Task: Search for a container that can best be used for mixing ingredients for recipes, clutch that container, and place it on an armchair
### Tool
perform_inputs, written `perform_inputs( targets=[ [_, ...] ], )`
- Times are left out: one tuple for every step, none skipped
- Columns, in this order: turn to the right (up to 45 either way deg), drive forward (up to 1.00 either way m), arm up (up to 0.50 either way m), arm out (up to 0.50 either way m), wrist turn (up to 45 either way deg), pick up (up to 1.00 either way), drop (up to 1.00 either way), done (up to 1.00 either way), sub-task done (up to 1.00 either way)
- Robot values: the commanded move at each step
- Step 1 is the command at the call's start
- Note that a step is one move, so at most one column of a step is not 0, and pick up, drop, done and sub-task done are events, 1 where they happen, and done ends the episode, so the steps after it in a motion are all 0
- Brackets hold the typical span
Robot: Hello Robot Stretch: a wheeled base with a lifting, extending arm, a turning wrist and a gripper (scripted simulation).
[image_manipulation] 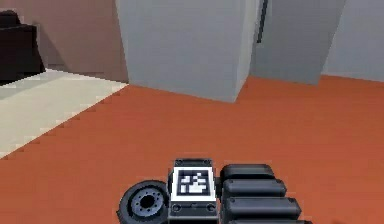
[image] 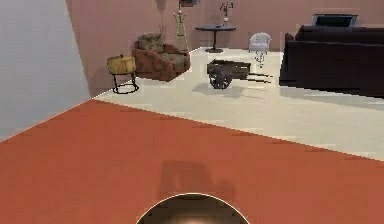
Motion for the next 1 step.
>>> perform_inputs(
  targets=[
    [0.0,1.00,0.00,0.00,0.0,0.00,0.00,0.00,0.00]
  ],
)
